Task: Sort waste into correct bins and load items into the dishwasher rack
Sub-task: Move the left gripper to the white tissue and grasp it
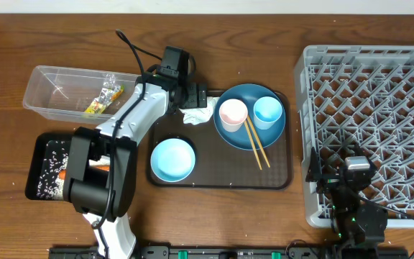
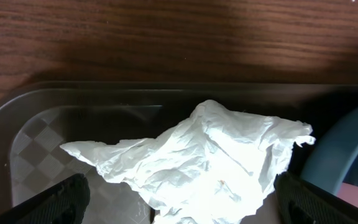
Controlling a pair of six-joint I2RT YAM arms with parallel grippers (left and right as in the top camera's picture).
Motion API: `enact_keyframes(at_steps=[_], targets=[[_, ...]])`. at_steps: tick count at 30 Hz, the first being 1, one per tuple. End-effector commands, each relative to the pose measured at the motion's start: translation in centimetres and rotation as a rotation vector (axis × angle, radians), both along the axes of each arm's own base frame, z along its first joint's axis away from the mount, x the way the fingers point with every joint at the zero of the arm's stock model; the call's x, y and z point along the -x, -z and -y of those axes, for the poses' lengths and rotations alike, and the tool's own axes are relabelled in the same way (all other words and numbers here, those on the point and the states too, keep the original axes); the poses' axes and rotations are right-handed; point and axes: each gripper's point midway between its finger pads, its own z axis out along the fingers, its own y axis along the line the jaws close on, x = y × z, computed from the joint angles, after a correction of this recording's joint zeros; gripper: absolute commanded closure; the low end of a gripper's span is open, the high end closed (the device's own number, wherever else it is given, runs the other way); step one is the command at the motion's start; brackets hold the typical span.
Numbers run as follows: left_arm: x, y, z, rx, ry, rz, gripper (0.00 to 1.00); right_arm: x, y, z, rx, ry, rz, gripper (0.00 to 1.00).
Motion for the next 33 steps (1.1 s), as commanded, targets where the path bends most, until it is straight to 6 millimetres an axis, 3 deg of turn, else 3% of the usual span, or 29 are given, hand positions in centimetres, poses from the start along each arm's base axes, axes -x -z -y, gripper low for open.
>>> enact_keyframes(at_steps=[1, 21, 33], targets=[[0.0, 0.5, -0.2, -0.015, -0.004, -0.007, 0.02, 0.0, 0.2, 0.0, 0.004, -0.001, -0.004, 0.01], [-0.1, 3.1, -0.2, -0.025, -0.004, -0.041, 0.02, 0.0, 0.2, 0.0, 0.003, -0.001, -0.004, 0.01], [0.2, 3.3, -0.3, -0.029, -0.003, -0.053, 0.02, 0.0, 0.2, 0.0, 0.004, -0.001, -0.004, 0.01]])
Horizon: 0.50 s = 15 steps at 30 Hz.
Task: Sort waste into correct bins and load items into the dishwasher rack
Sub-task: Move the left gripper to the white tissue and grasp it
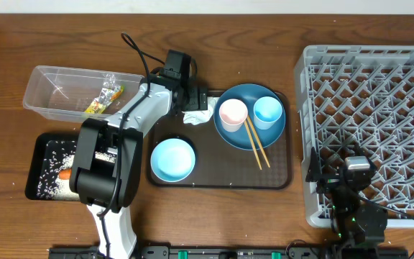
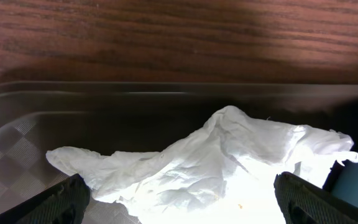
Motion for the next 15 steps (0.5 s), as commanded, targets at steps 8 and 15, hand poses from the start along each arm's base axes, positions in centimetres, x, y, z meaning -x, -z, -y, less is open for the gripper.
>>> enact_keyframes(at_steps=[8, 15], targets=[[0.66, 0.86, -0.62, -0.036, 0.0, -0.031, 0.07, 0.01, 0.15, -0.02, 0.003, -0.001, -0.004, 0.01], [0.9, 1.1, -0.7, -0.039, -0.001, -0.037, 0.14, 0.01, 0.15, -0.02, 0.004, -0.001, -0.004, 0.01]])
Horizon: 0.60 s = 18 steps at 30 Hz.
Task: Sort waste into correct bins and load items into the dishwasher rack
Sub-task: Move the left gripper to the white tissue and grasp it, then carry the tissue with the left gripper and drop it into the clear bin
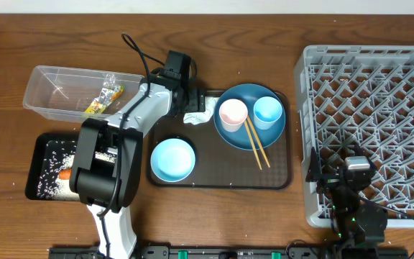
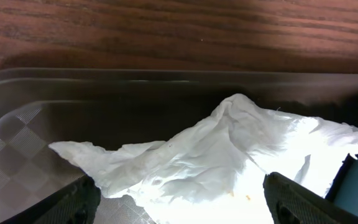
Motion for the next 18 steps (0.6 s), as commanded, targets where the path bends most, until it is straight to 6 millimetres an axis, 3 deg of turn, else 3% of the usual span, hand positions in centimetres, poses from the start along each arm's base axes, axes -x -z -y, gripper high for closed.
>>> enact_keyframes(at_steps=[1, 18], targets=[[0.47, 0.91, -0.48, -0.027, -0.002, -0.02, 0.16, 0.01, 0.17, -0.02, 0.004, -0.001, -0.005, 0.01], [0.57, 1.03, -0.64, -0.035, -0.004, -0.022, 0.56, 0.01, 0.17, -0.02, 0.004, -0.001, -0.005, 0.01]])
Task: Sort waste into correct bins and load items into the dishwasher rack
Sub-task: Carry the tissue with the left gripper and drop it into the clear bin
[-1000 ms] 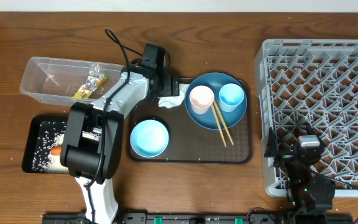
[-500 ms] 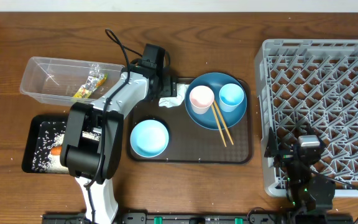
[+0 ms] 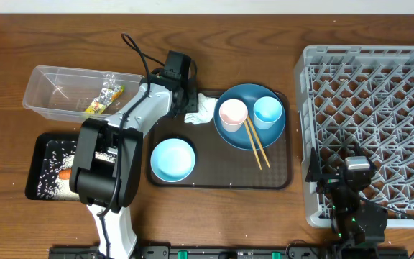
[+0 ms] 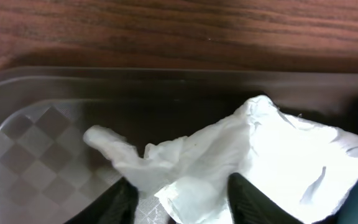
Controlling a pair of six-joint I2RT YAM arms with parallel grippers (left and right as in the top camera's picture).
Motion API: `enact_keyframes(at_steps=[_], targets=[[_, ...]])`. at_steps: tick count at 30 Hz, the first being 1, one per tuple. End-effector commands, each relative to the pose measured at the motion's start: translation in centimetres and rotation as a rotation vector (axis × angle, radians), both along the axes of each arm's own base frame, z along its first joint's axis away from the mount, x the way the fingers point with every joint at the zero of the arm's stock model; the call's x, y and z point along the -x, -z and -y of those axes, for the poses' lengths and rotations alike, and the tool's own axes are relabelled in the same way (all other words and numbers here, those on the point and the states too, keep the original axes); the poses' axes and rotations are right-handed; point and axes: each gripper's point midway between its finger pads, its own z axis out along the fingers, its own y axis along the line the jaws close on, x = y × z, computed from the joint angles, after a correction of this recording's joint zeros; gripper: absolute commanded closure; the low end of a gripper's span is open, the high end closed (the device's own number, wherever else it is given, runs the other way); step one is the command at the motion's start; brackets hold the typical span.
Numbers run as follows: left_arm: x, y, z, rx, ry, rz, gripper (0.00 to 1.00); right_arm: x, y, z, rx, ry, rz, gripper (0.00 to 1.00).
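Note:
A crumpled white tissue (image 3: 200, 111) (image 4: 260, 149) lies at the back left corner of the dark tray (image 3: 221, 180) (image 4: 104, 81), beside the blue plate (image 3: 250, 137). My left gripper (image 3: 189, 108) (image 4: 185, 202) sits low over it, its two dark fingers (image 4: 122, 202) drawn in on the tissue's near fold, which bunches between them. On the plate stand a pink cup (image 3: 232, 114) and a blue cup (image 3: 268, 111), with chopsticks (image 3: 256, 144) across it. A blue bowl (image 3: 172, 160) sits at the tray's front left. My right gripper (image 3: 356, 167) rests over the grey dishwasher rack (image 3: 372, 72); its jaws are too small to read.
A clear plastic bin (image 3: 56, 90) holding wrappers stands left of the tray. A black bin (image 3: 42, 169) with food scraps sits in front of it. The rack fills the right side of the table. The left arm's cable loops over the table behind the tray.
The left gripper's fingers have come much closer together and now pinch the tissue, which has bunched up and pulled in from the left. The right arm is unchanged.
The left gripper stood open over the tissue in the tray's corner. It then sat lower with the fingers still wide on either side of the tissue. Now the fingers have closed in on the tissue. Nothing else on the table has moved.

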Motion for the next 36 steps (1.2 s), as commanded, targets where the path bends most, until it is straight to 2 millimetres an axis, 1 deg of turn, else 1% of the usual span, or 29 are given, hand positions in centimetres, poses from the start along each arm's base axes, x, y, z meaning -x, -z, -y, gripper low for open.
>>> enact_keyframes(at_steps=[1, 3, 8, 10, 11, 12, 14, 17, 20, 24, 27, 32, 34, 35, 36], targets=[[0.5, 0.9, -0.3, -0.018, 0.002, -0.022, 0.61, 0.0, 0.2, 0.0, 0.004, -0.001, -0.005, 0.01], [0.5, 0.9, -0.3, -0.018, 0.002, -0.022, 0.66, 0.0, 0.2, 0.0, 0.004, -0.001, -0.005, 0.01], [0.6, 0.9, -0.3, -0.018, 0.002, -0.023, 0.73, 0.0, 0.2, 0.0, 0.004, -0.001, -0.005, 0.01], [0.6, 0.9, -0.3, -0.018, 0.002, -0.023, 0.8, 0.0, 0.2, 0.0, 0.004, -0.001, -0.005, 0.01], [0.5, 0.9, -0.3, -0.018, 0.002, -0.022, 0.81, 0.0, 0.2, 0.0, 0.004, -0.001, -0.005, 0.01], [0.5, 0.9, -0.3, -0.017, 0.002, -0.022, 0.88, 0.0, 0.2, 0.0, 0.004, -0.001, -0.005, 0.01], [0.5, 0.9, -0.3, -0.017, 0.002, -0.021, 0.93, 0.0, 0.2, 0.0, 0.004, -0.001, -0.005, 0.01], [0.5, 0.5, -0.3, -0.015, 0.001, -0.015, 0.94, 0.0, 0.2, 0.0, 0.004, -0.001, -0.005, 0.01], [0.4, -0.5, -0.4, -0.011, 0.0, 0.002, 0.93, 0.0, 0.2, 0.0, 0.004, -0.001, -0.005, 0.01], [0.5, -2.7, -0.5, -0.001, -0.003, 0.033, 0.94, 0.0, 0.2, 0.0, 0.004, -0.001, -0.005, 0.01], [1.0, -4.6, -0.8, 0.003, -0.006, 0.049, 0.94, 0.0, 0.2, 0.0, 0.003, -0.001, -0.005, 0.01], [1.4, -8.9, -1.1, 0.017, -0.011, 0.125, 0.94, 0.0, 0.2, 0.0, 0.004, -0.001, -0.005, 0.01], [1.1, -11.0, -2.1, -0.017, -0.036, 0.186, 0.94, 0.0, 0.2, 0.0, 0.004, -0.001, -0.005, 0.01], [1.1, -11.7, -2.6, -0.038, -0.05, 0.209, 0.94, 0.0, 0.2, 0.0, 0.004, -0.001, -0.005, 0.01], [1.0, -12.6, -3.5, -0.078, -0.075, 0.241, 0.94, 0.0, 0.2, 0.0, 0.004, -0.001, -0.005, 0.01]])
